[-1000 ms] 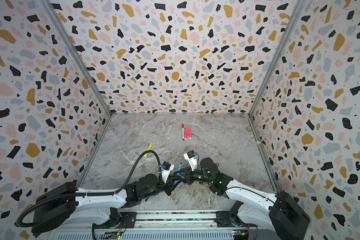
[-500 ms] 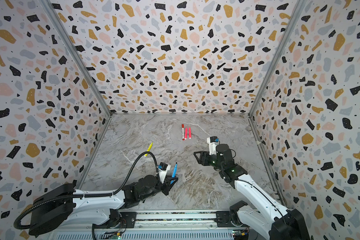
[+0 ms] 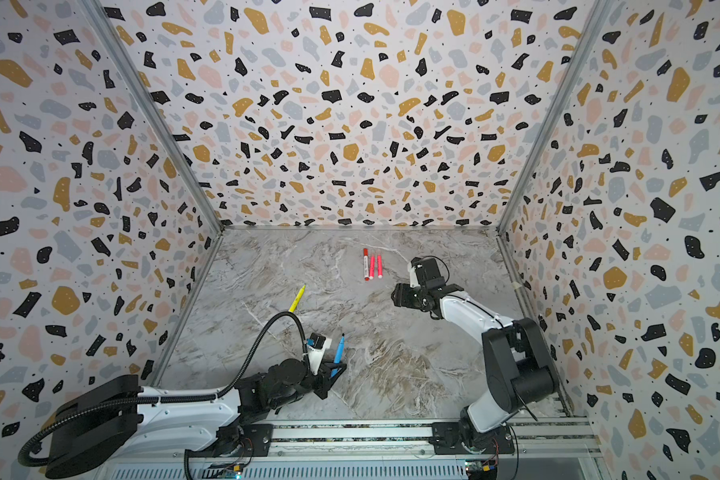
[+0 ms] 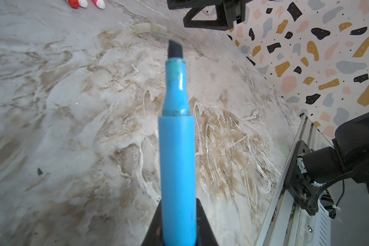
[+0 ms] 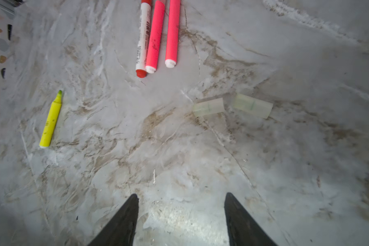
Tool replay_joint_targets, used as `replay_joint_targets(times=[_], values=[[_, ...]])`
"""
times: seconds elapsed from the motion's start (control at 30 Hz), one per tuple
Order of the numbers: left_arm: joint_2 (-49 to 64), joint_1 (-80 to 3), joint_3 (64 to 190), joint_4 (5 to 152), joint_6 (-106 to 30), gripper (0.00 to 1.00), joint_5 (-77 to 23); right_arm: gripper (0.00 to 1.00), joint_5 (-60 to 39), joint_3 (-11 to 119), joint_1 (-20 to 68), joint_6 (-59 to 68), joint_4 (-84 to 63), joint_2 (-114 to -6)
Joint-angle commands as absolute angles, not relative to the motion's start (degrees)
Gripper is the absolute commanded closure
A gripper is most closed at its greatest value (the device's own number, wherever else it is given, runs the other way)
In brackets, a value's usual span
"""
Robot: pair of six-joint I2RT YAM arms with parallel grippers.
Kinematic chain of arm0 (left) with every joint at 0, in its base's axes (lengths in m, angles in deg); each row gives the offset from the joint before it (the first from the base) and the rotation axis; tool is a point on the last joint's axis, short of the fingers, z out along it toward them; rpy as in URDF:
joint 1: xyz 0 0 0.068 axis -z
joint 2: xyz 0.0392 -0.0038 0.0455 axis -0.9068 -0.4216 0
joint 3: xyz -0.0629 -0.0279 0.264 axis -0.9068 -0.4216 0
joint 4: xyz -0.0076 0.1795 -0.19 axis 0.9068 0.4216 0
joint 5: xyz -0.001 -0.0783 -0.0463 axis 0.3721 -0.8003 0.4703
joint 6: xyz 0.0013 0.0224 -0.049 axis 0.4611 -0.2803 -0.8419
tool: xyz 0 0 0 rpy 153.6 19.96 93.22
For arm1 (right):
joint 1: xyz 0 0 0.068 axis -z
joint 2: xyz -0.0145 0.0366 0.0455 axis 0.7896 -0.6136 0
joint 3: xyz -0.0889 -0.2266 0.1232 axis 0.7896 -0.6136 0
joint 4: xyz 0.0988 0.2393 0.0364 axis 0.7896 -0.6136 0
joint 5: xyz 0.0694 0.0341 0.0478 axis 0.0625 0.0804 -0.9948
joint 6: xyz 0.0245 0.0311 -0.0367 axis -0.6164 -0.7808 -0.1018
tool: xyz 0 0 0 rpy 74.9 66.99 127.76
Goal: Insert the pens into the pen caps
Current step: 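Move the right gripper to the clear cap near the markers and grasp it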
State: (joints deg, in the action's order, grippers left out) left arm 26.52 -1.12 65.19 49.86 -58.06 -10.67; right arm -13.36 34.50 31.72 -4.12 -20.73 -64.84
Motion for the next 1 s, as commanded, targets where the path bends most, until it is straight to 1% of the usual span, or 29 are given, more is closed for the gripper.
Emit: replay_joint_targets(times=[0.0, 0.1, 0.17, 0.5, 0.8, 0.97], values=[[28.2, -0.8, 63.9, 47.1, -59.6, 1.0, -9.7, 0.34, -12.4, 40.0, 32.3, -3.6, -23.0, -69.5], [29.3, -0.7, 63.1, 47.2, -60.0, 1.0, -9.3, 0.35, -13.7, 43.7, 32.2, -5.0, -23.3, -74.3], [29.9, -0.6, 62.6, 47.2, -60.3, 1.0, -9.0, 0.34, -12.4, 45.0, 32.2, -6.4, -23.1, -76.3], [33.6, -0.6, 60.9, 48.9, -60.5, 1.0, -7.5, 0.34, -11.4, 51.4, 32.2, -9.7, -23.4, -83.8], [36.1, -0.6, 60.3, 50.7, -60.5, 1.0, -6.3, 0.35, -12.4, 58.0, 31.3, -8.9, -25.9, -90.0], [37.2, -0.6, 60.2, 51.8, -60.5, 1.0, -5.7, 0.38, -9.1, 60.3, 29.8, -6.8, -28.2, -91.7]])
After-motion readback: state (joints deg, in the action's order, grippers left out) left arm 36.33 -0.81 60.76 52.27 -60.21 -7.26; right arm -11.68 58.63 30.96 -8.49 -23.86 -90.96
